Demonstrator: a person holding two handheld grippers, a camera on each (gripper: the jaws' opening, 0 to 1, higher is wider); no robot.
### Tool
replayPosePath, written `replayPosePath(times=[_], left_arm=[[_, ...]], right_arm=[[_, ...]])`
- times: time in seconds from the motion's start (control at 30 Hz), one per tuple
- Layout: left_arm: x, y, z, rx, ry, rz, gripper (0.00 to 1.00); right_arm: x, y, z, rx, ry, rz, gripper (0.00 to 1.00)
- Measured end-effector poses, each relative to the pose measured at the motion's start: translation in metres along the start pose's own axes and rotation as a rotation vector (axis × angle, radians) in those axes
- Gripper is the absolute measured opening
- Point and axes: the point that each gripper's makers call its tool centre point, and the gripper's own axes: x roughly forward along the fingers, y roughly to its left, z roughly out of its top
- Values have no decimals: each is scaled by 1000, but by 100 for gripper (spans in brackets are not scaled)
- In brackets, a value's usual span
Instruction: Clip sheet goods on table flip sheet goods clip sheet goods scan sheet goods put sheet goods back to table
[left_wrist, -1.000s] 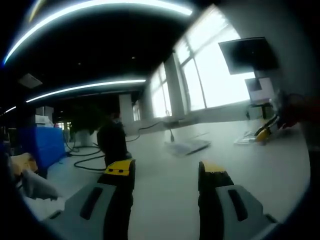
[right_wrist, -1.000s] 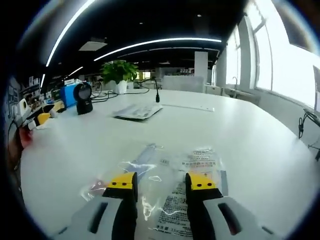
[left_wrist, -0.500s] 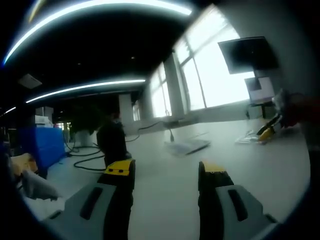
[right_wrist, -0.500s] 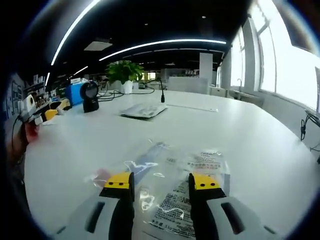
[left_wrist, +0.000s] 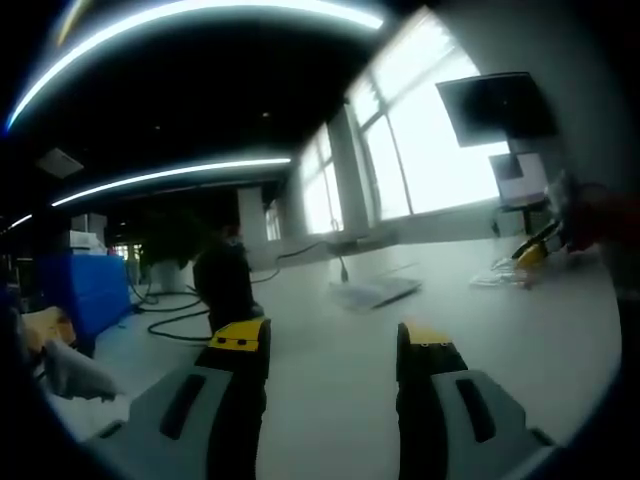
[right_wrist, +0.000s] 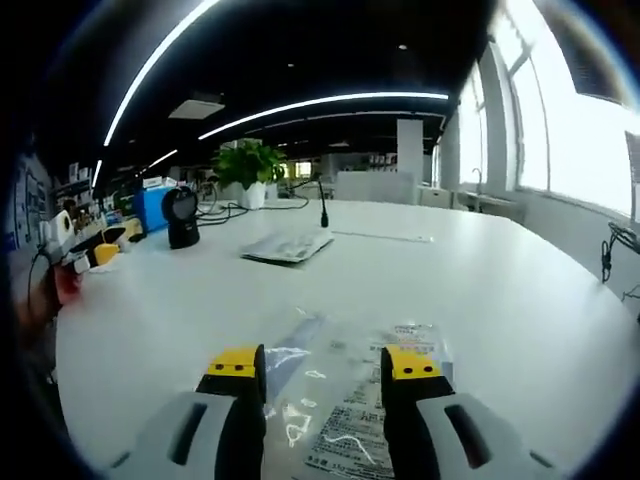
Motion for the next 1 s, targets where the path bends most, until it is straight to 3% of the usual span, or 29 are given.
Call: replayPosePath(times=[0.23,0.3,0.4,0.77,1.0], left_arm=[[0,1,0,-1,-3,1,43],[1,1,0,-2,-4,2,43],[0,1,0,-2,-5,2,43],[0,1,0,-2,-5,2,43],[0,1,-1,-1,-4,0,43]], right_arm=[[4,-30,22,-21,-27,-13,39],[4,-42,25,-85,-14,-64,39],[7,-41,30,-100,-18,-66,40],[10,-52,32,-145,24,-53,39],[12,-83,29,-161,49,-78,29]])
